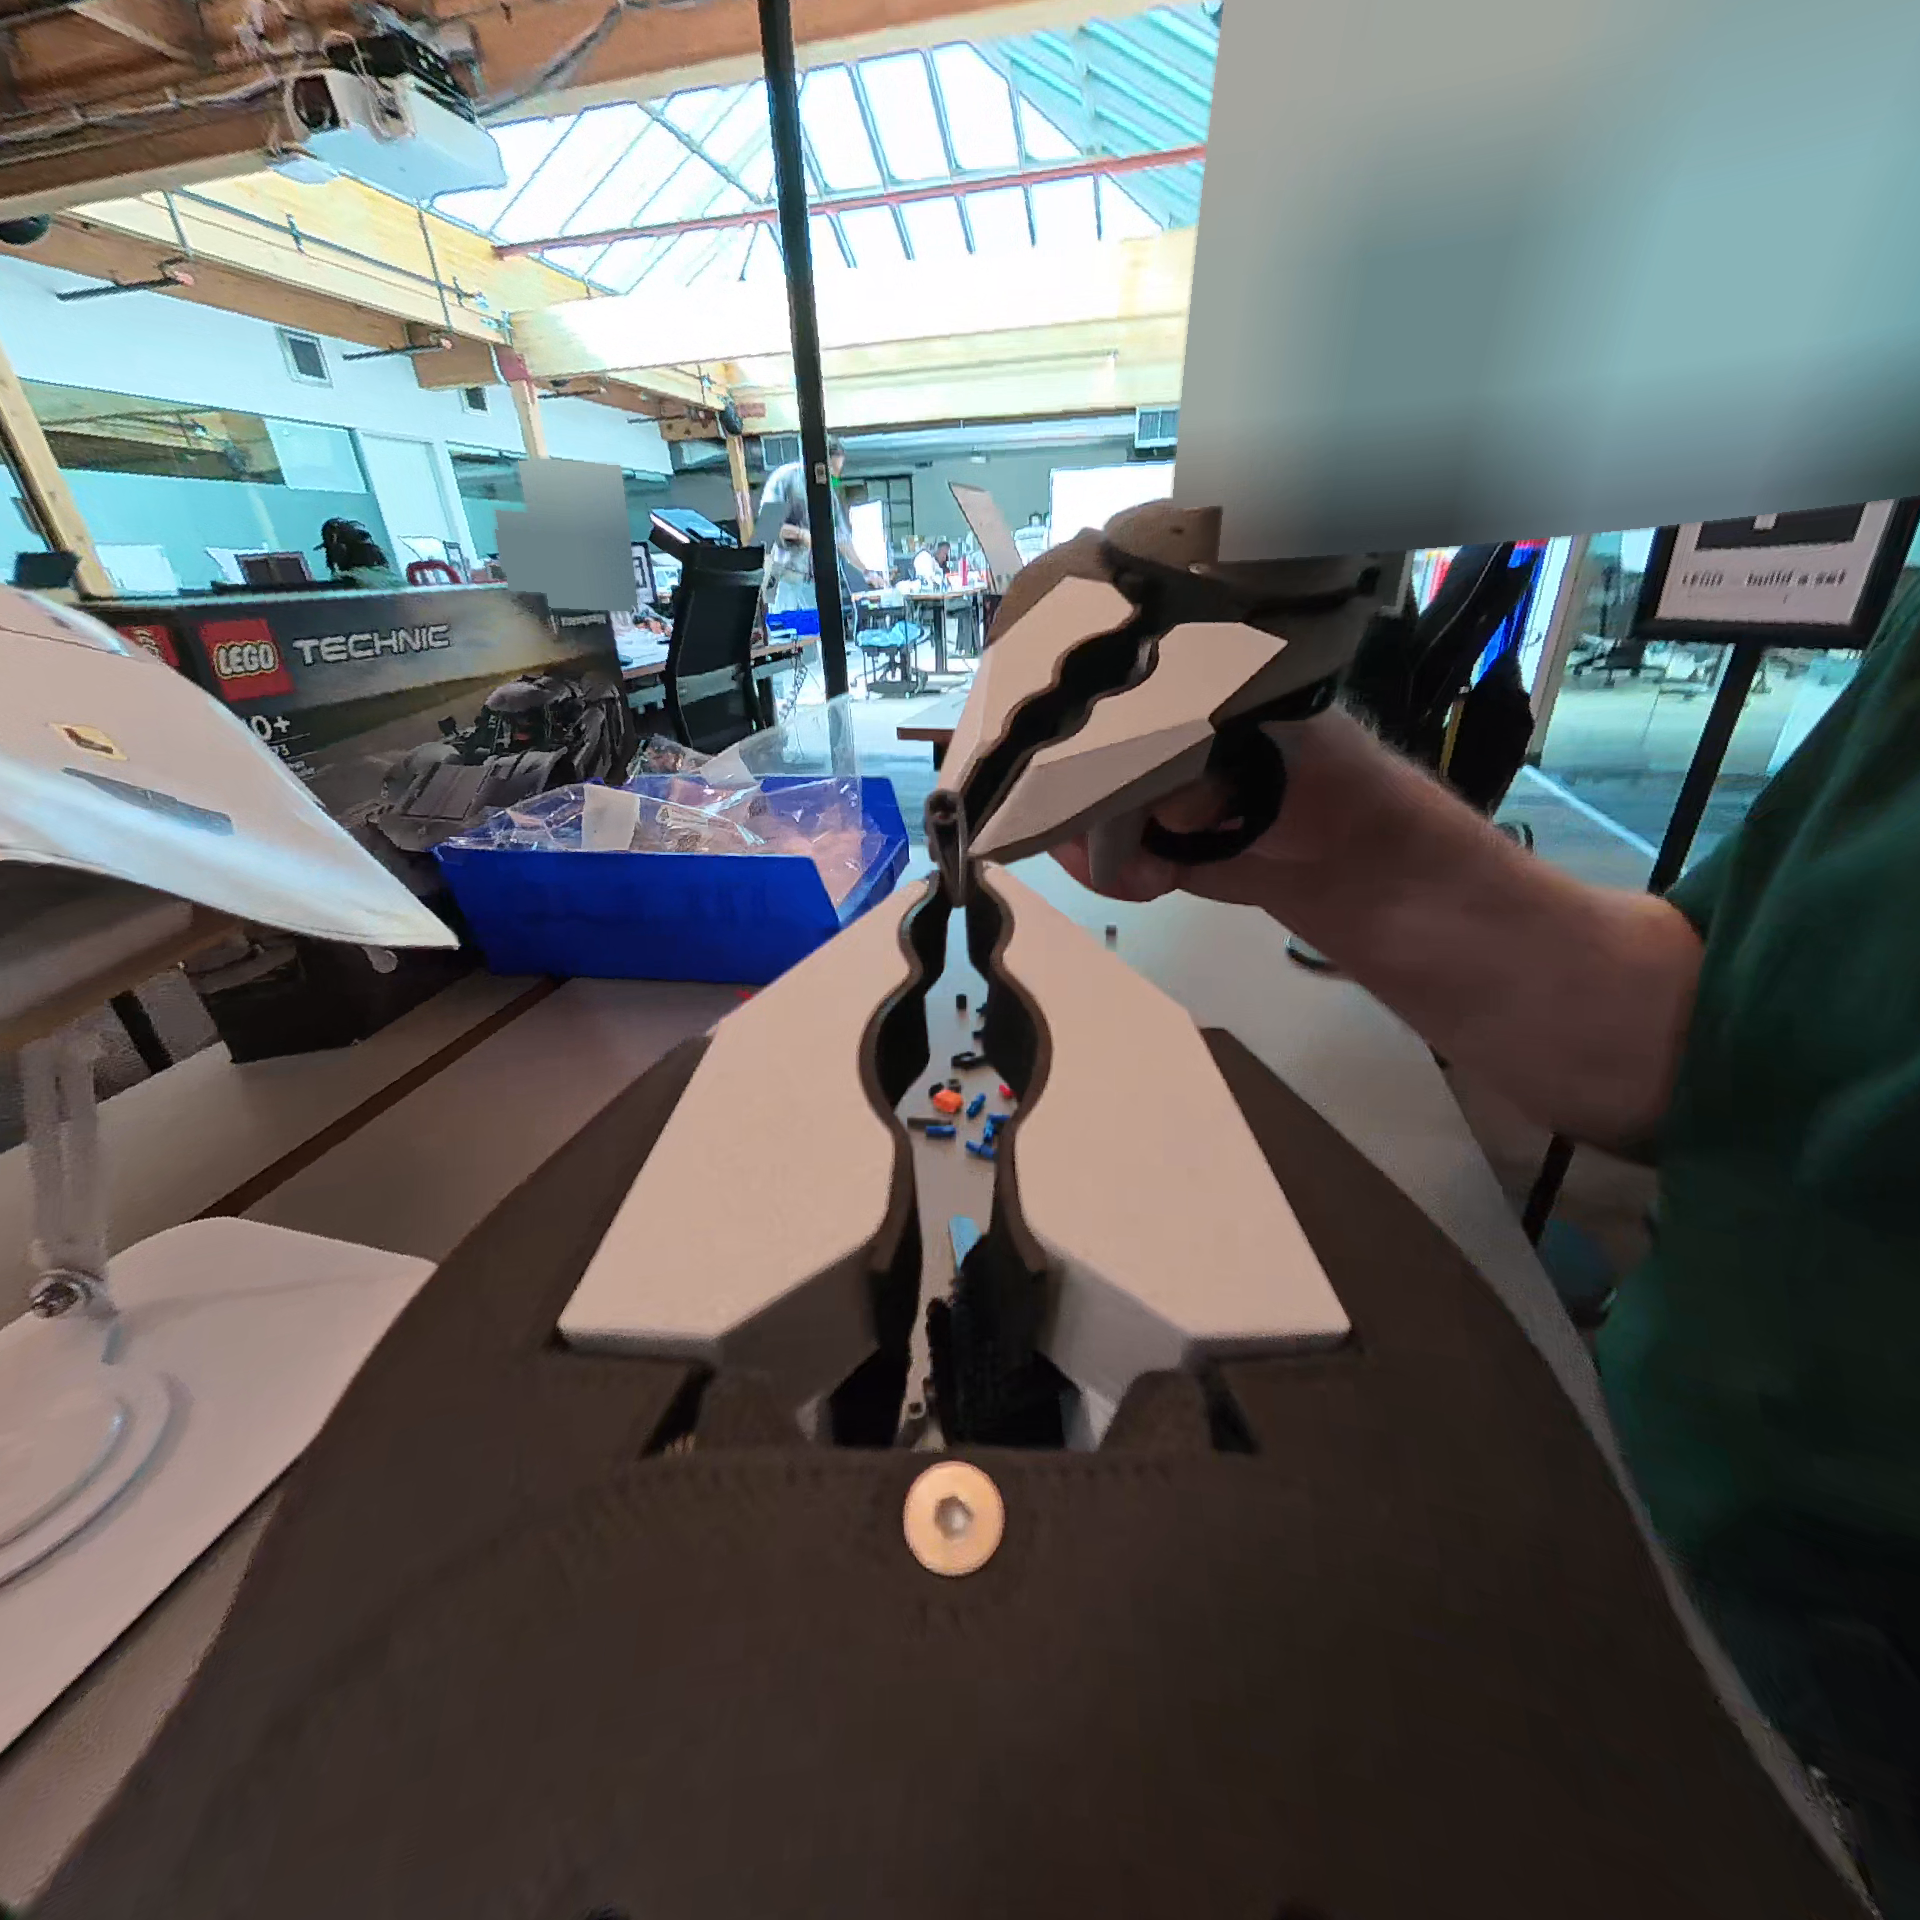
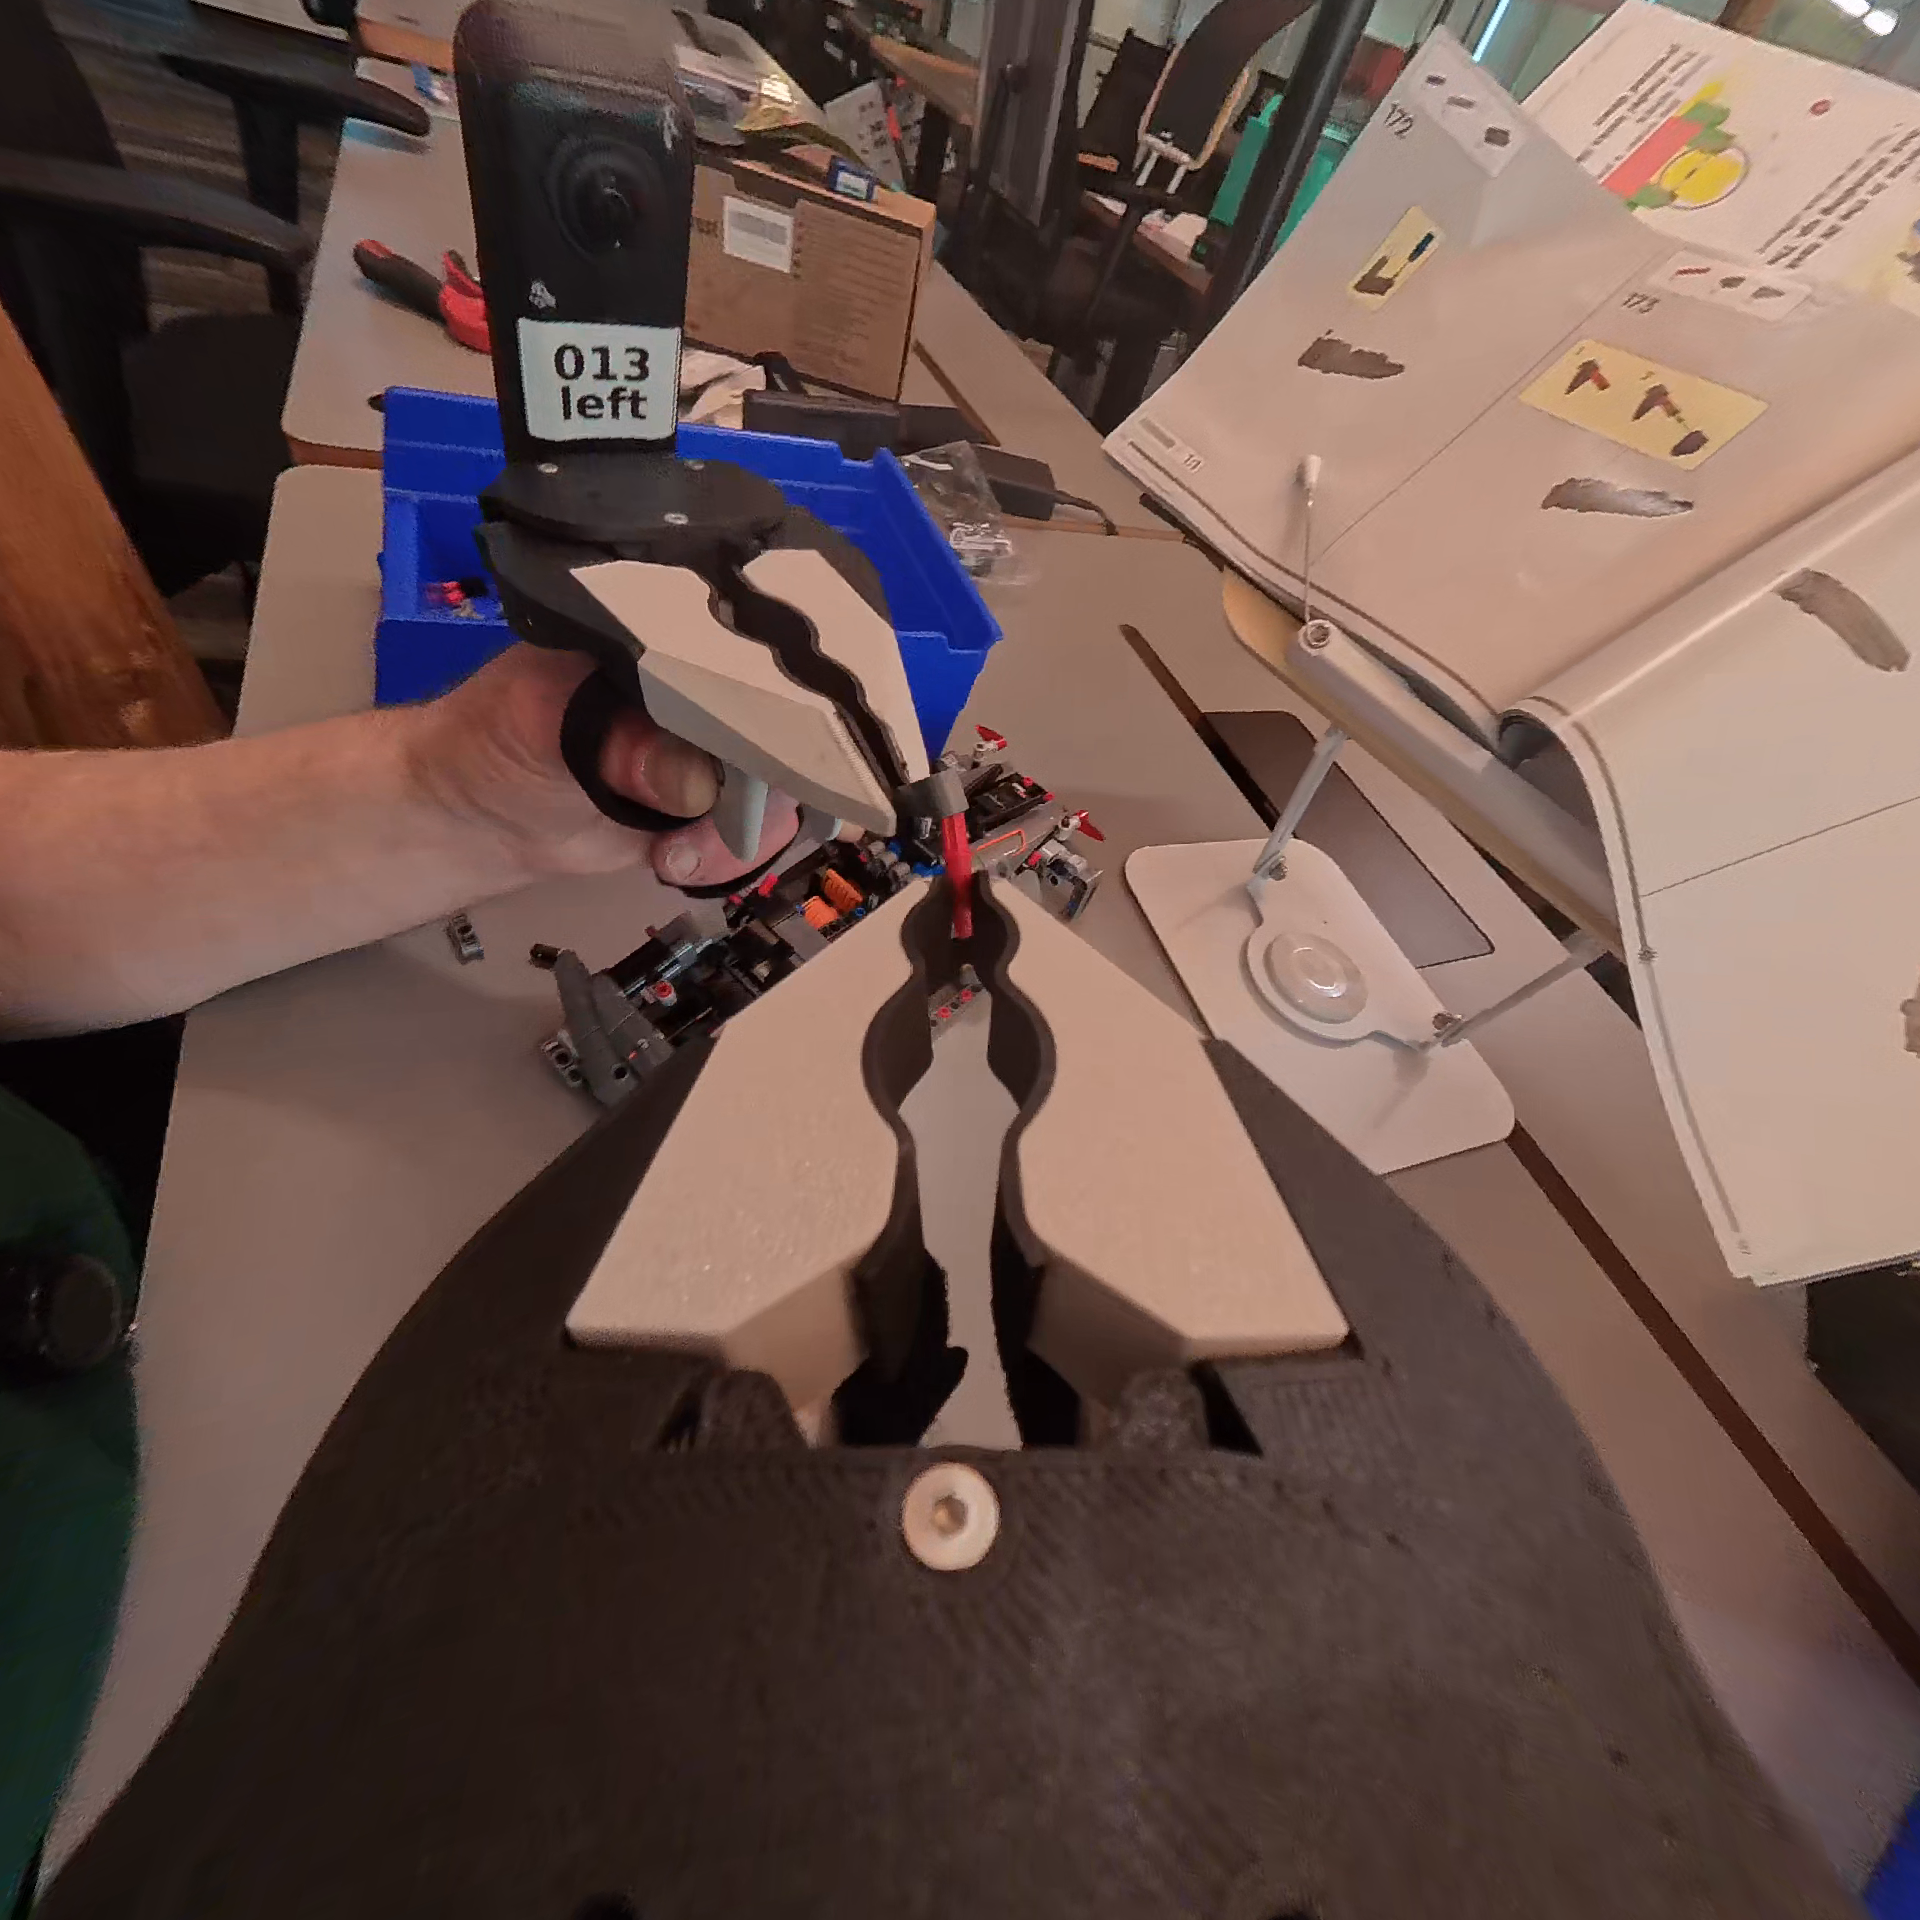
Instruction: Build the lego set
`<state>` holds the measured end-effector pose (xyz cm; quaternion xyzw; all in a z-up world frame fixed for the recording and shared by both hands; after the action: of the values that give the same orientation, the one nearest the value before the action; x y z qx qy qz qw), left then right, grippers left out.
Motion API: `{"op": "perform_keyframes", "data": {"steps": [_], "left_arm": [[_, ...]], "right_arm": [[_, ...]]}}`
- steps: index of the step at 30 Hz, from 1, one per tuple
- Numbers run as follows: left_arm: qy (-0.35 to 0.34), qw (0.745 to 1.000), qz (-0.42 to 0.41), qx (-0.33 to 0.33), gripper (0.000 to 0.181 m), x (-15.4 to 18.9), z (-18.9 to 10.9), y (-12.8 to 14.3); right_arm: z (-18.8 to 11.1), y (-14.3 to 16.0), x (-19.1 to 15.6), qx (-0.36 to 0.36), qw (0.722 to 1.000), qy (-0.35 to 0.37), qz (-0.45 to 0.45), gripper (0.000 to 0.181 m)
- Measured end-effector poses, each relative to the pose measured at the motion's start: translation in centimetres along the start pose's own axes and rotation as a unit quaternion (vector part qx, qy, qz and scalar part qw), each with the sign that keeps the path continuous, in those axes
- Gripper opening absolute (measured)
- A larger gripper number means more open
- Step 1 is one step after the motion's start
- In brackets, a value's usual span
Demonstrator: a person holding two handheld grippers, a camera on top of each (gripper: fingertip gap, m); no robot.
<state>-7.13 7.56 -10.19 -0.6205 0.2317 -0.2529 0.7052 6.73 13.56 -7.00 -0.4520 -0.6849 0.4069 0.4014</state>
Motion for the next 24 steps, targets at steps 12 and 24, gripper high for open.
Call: {"op": "perform_keyframes", "data": {"steps": [12, 24], "left_arm": [[0.067, 0.986, 0.047, -0.145, 0.001, 2.6, 0.2, 0.8], [0.113, 0.965, 0.063, -0.227, 0.001, 4.1, 0.6, 1.1]], "right_arm": [[-1.2, 2.7, -2.5, -0.018, 0.998, -0.059, 0.021, 0.001], [-1.9, 3.5, -3.9, -0.038, 0.995, -0.089, -0.012, 0.001]]}}
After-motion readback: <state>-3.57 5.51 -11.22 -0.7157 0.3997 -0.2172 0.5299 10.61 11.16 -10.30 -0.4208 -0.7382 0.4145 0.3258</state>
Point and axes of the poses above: each gripper's, where its closed fingertips meet, z out along the fingers, y out of its underside, x = y × z across the jaws, the point moved 8 cm from there along -z, back along the fingers, and after that the axes turned 11 degrees about -y, right-handed, at the moved point
